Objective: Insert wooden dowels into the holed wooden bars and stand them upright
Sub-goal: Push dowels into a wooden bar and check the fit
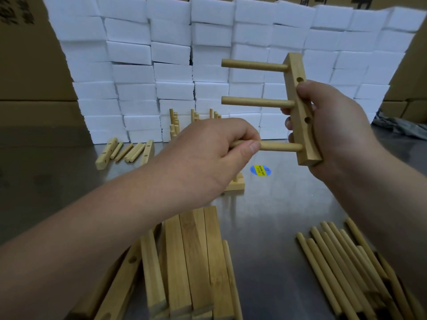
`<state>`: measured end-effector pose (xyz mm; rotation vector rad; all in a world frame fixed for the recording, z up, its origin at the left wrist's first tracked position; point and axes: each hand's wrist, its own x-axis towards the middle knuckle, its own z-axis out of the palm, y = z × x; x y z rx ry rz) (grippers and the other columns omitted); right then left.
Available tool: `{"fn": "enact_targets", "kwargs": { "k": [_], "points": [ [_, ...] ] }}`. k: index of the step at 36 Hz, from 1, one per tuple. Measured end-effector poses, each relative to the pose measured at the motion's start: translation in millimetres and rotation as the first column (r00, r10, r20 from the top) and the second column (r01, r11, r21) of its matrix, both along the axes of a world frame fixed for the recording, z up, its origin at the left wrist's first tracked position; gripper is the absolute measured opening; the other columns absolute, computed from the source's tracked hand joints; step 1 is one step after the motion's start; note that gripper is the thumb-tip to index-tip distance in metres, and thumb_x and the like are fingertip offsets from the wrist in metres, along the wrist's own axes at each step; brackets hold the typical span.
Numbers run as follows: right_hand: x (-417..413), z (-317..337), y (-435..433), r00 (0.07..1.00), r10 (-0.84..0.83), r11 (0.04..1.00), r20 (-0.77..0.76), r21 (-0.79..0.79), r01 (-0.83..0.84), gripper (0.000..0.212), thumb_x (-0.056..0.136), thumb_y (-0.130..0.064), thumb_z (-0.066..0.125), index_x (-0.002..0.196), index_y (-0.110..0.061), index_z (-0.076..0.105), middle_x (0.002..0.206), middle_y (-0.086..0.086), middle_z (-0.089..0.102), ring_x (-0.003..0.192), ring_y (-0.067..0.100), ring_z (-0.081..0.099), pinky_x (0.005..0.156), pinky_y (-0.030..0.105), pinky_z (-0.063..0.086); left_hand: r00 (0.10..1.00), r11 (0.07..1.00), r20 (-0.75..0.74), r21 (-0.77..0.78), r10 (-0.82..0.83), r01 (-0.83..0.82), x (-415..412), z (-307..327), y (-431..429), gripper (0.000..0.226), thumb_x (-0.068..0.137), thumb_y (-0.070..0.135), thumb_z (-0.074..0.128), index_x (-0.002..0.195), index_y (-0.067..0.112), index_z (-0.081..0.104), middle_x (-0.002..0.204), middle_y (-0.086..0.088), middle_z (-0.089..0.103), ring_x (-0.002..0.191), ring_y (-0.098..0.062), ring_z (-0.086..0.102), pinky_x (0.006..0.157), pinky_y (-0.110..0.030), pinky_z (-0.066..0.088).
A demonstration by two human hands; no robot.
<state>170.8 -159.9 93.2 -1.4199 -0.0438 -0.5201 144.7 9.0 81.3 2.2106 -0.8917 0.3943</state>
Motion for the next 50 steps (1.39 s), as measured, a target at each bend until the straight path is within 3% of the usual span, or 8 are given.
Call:
{"fn": "enact_targets", "kwargs": {
  "k": [7, 12, 18, 26, 35, 39, 44, 50],
  "points": [
    [-2.1, -5.9, 6.6, 0.998, 0.062, 0.997, -0.019, 0.045, -0.061, 0.014, 0.091, -0.023, 0.046, 0.084, -0.022, 0.059, 0.053, -0.007, 0.059, 0.044, 0.009, 0.045, 0.043, 0.015, 0.036, 1.000, 1.000, -0.019, 0.006, 0.017, -0.017, -0.3, 1.2, 0.2, 0.018, 0.072, 0.049, 0.042, 0.078, 0.047, 0.060, 0.079, 0.023, 0.059, 0.070, 0.006, 0.051, 0.058, -0.007, 0.039],
    [-5.3, -5.4, 9.2, 0.998, 0.067, 0.996, 0.008, 0.056, -0.068, 0.014, 0.092, -0.024, 0.046, 0.088, -0.026, 0.059, 0.054, -0.007, 0.059, 0.045, 0.009, 0.044, 0.042, 0.015, 0.036, 0.992, 0.993, 0.112, 0.099, 0.053, -0.064, 1.0, 0.4, 0.1, 0.028, 0.080, 0.043, 0.050, 0.097, 0.033, 0.070, 0.079, 0.006, 0.067, 0.075, -0.006, 0.055, 0.071, -0.033, 0.049],
    [-7.7, -4.9, 10.4, 0.997, 0.066, 0.996, 0.042, 0.056, -0.069, 0.014, 0.093, -0.024, 0.045, 0.092, -0.024, 0.059, 0.054, -0.008, 0.058, 0.045, 0.009, 0.045, 0.043, 0.016, 0.037, 0.968, 0.979, 0.242, 0.176, 0.058, -0.103, 1.2, -2.8, 0.5, 0.035, 0.085, 0.043, 0.041, 0.098, 0.026, 0.070, 0.074, 0.005, 0.065, 0.071, -0.009, 0.053, 0.066, -0.034, 0.047],
    [-11.5, -4.8, 13.0, 0.995, 0.054, 0.998, 0.084, 0.015, -0.055, 0.016, 0.095, -0.022, 0.045, 0.086, -0.025, 0.058, 0.058, -0.005, 0.057, 0.046, 0.009, 0.043, 0.043, 0.017, 0.037, 0.986, 0.977, 0.144, 0.182, 0.082, -0.108, -2.5, -3.5, -0.9, 0.044, 0.078, 0.051, 0.033, 0.097, 0.032, 0.067, 0.062, 0.013, 0.054, 0.072, -0.003, 0.051, 0.054, -0.015, 0.034],
    [-10.7, -14.7, 19.4, 0.997, 0.028, 0.999, 0.068, -0.044, -0.025, 0.020, 0.096, -0.022, 0.043, 0.081, -0.026, 0.057, 0.067, 0.000, 0.058, 0.049, 0.006, 0.048, 0.052, 0.025, 0.038, 0.986, 0.962, 0.103, 0.227, 0.129, -0.150, -10.7, 4.9, 1.2, 0.038, 0.073, 0.054, 0.032, 0.074, 0.033, 0.064, 0.058, 0.008, 0.055, 0.059, -0.005, 0.050, 0.054, -0.024, 0.039],
    [-11.7, -11.1, 17.6, 0.994, 0.026, 0.999, 0.102, -0.045, -0.021, 0.016, 0.094, -0.023, 0.046, 0.084, -0.027, 0.058, 0.062, -0.003, 0.058, 0.045, 0.007, 0.044, 0.046, 0.020, 0.038, 0.983, 0.983, -0.075, 0.083, 0.169, -0.163, -12.8, 1.4, -1.7, 0.036, 0.068, 0.055, 0.037, 0.076, 0.035, 0.066, 0.067, 0.008, 0.062, 0.071, -0.003, 0.054, 0.060, -0.023, 0.046],
    [-13.3, -13.9, 18.0, 0.996, 0.005, 0.998, 0.093, -0.067, 0.001, 0.016, 0.094, -0.024, 0.047, 0.084, -0.028, 0.058, 0.069, 0.001, 0.058, 0.049, 0.007, 0.047, 0.049, 0.023, 0.039, 0.965, 0.981, -0.182, 0.082, 0.186, -0.174, -12.3, 4.2, -3.2, 0.036, 0.065, 0.056, 0.040, 0.071, 0.033, 0.066, 0.081, 0.006, 0.068, 0.077, -0.005, 0.059, 0.070, -0.023, 0.048],
    [-13.3, -14.2, 19.9, 0.996, -0.008, 0.997, 0.094, -0.081, 0.015, 0.013, 0.094, -0.025, 0.047, 0.089, -0.030, 0.058, 0.070, 0.000, 0.058, 0.053, 0.007, 0.048, 0.054, 0.026, 0.040, 0.940, 0.978, -0.273, 0.074, 0.206, -0.193, -9.1, 6.0, -2.5, 0.032, 0.069, 0.054, 0.049, 0.070, 0.031, 0.070, 0.095, 0.003, 0.069, 0.089, -0.010, 0.062, 0.061, -0.016, 0.041]
  ]
}}
